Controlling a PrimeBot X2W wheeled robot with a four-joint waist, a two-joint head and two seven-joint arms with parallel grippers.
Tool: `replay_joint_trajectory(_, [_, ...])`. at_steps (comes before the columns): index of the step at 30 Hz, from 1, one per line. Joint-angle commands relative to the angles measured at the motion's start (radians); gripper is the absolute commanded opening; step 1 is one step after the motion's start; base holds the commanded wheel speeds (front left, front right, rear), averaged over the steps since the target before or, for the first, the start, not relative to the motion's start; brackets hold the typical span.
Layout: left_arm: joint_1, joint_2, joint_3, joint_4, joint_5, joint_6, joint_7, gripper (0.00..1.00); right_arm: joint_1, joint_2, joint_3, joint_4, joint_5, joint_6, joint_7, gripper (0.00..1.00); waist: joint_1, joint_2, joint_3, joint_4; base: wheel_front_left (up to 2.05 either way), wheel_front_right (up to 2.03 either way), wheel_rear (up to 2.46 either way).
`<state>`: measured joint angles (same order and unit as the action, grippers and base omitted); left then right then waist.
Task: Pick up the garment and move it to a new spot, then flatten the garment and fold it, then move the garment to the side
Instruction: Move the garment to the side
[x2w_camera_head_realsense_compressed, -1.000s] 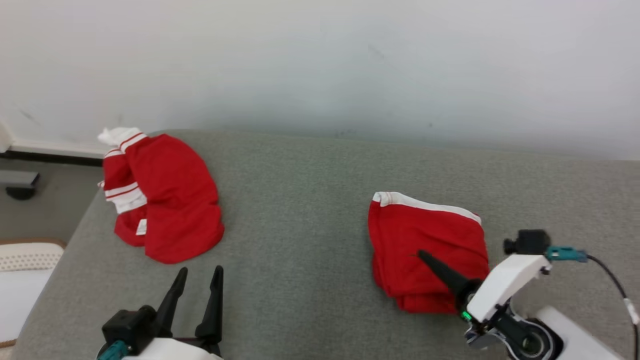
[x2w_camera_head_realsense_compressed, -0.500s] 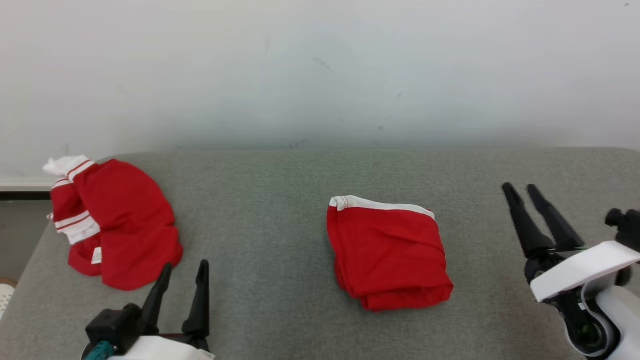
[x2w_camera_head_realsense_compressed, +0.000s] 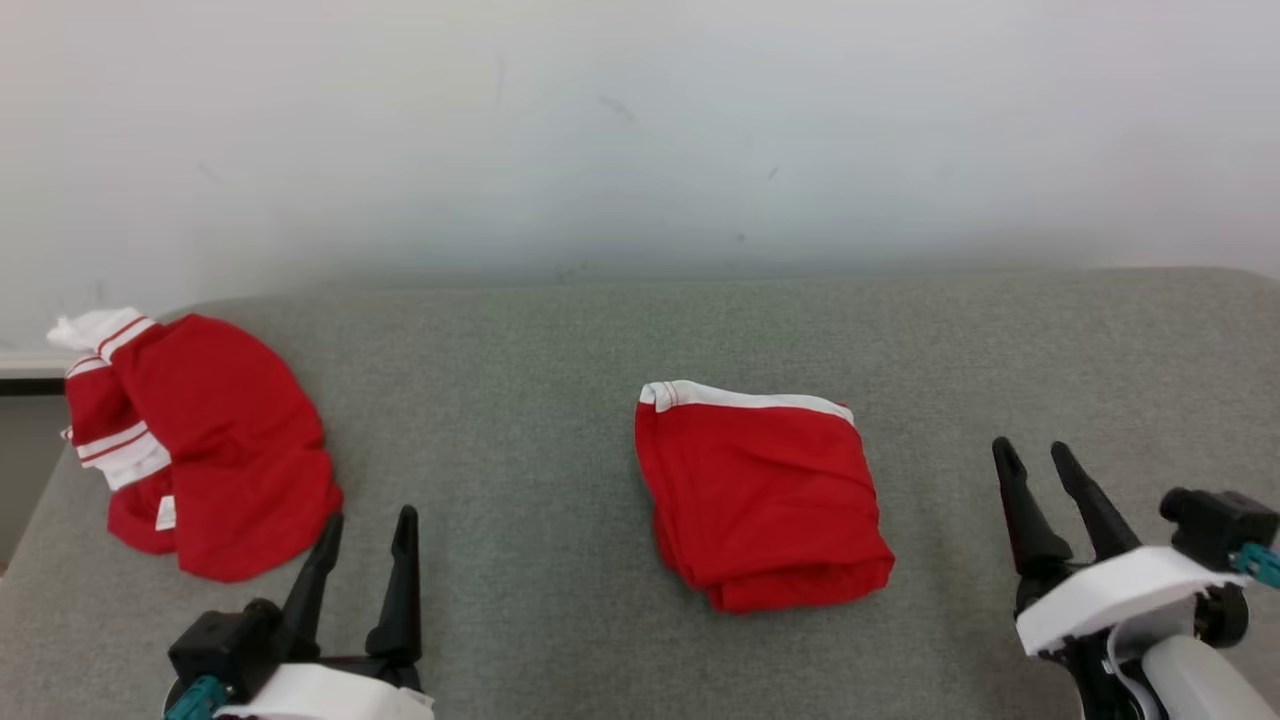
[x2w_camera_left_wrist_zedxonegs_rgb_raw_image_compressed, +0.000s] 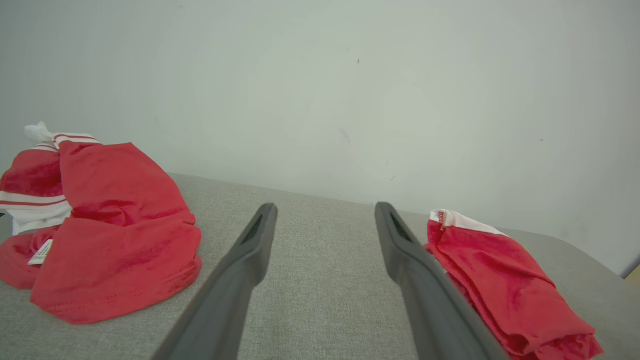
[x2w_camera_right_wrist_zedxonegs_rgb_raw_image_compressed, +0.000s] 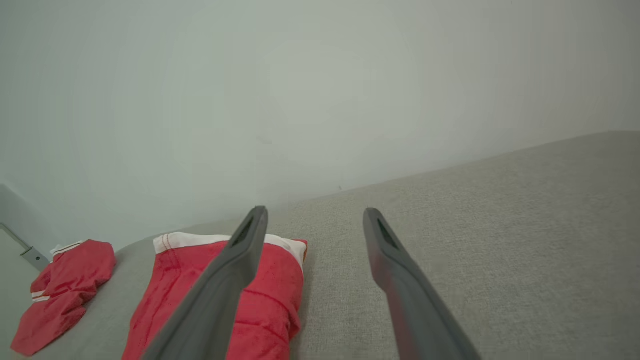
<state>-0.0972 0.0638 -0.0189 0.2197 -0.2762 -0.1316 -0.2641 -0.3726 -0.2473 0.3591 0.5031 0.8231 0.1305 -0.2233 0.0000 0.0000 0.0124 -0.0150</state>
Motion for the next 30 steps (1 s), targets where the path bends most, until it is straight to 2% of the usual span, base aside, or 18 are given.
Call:
replay_joint_trajectory(1, [-0.012, -0.001, -0.003, -0.002, -0.004, 0.002, 0.0, 1.0, -0.044, 0.009, 0.004, 0.031, -0.005, 0.0, 0.021, 1.0, 0.0, 0.0, 0.015, 0.013, 0.0, 0.0, 0.0])
replay_joint_trajectory(9, [-0.046, -0.004, -0.026, 0.013, -0.024, 0.002, 0.0, 1.0, -0.207, 0.059, 0.081, 0.255, -0.041, 0.0, 0.127, 1.0, 0.0, 0.0, 0.061, 0.093, 0.0, 0.0, 0.0])
replay_joint_trajectory(18, [-0.055, -0.006, -0.032, 0.028, -0.033, 0.002, 0.0, 1.0, -0.322, 0.078, 0.129, 0.524, -0.035, 0.0, 0.294, 1.0, 0.0, 0.0, 0.071, 0.17, 0.0, 0.0, 0.0])
replay_joint_trajectory(24, [-0.054, -0.007, -0.032, 0.029, -0.035, 0.002, 0.0, 1.0, -0.344, 0.103, 0.139, 0.604, -0.01, 0.0, 0.365, 1.0, 0.0, 0.0, 0.075, 0.186, 0.0, 0.0, 0.0])
replay_joint_trajectory(25, [-0.054, -0.008, -0.031, 0.029, -0.033, 0.002, 0.0, 1.0, -0.344, 0.107, 0.139, 0.618, -0.005, 0.0, 0.38, 0.95, 0.0, 0.0, 0.076, 0.187, 0.0, 0.0, 0.0])
replay_joint_trajectory(26, [-0.055, -0.008, -0.031, 0.03, -0.032, 0.002, 0.0, 1.0, -0.346, 0.11, 0.144, 0.63, -0.003, 0.0, 0.396, 0.77, 0.0, 0.0, 0.078, 0.187, 0.0, 0.0, 0.0])
replay_joint_trajectory(27, [-0.057, -0.008, -0.03, 0.03, -0.032, 0.002, 0.0, 1.0, -0.349, 0.114, 0.151, 0.636, -0.003, 0.0, 0.406, 0.47, 0.0, 0.0, 0.078, 0.187, 0.0, 0.0, 0.0])
replay_joint_trajectory(28, [-0.058, -0.008, -0.029, 0.031, -0.032, 0.002, 0.0, 1.0, -0.349, 0.117, 0.153, 0.637, 0.005, 0.0, 0.412, 0.3, 0.0, 0.0, 0.079, 0.186, 0.0, 0.0, 0.0])
replay_joint_trajectory(29, [-0.059, -0.008, -0.028, 0.032, -0.031, 0.002, 0.0, 1.0, -0.348, 0.117, 0.154, 0.638, 0.01, 0.0, 0.411, 0.0, 0.0, 0.0, 0.079, 0.185, 0.0, 0.0, 0.0])
replay_joint_trajectory(30, [-0.06, -0.008, -0.029, 0.033, -0.029, 0.002, 0.0, 1.0, -0.349, 0.115, 0.157, 0.638, 0.013, -0.001, 0.409, 0.0, 0.0, 0.0, 0.078, 0.183, 0.0, 0.0, 0.0])
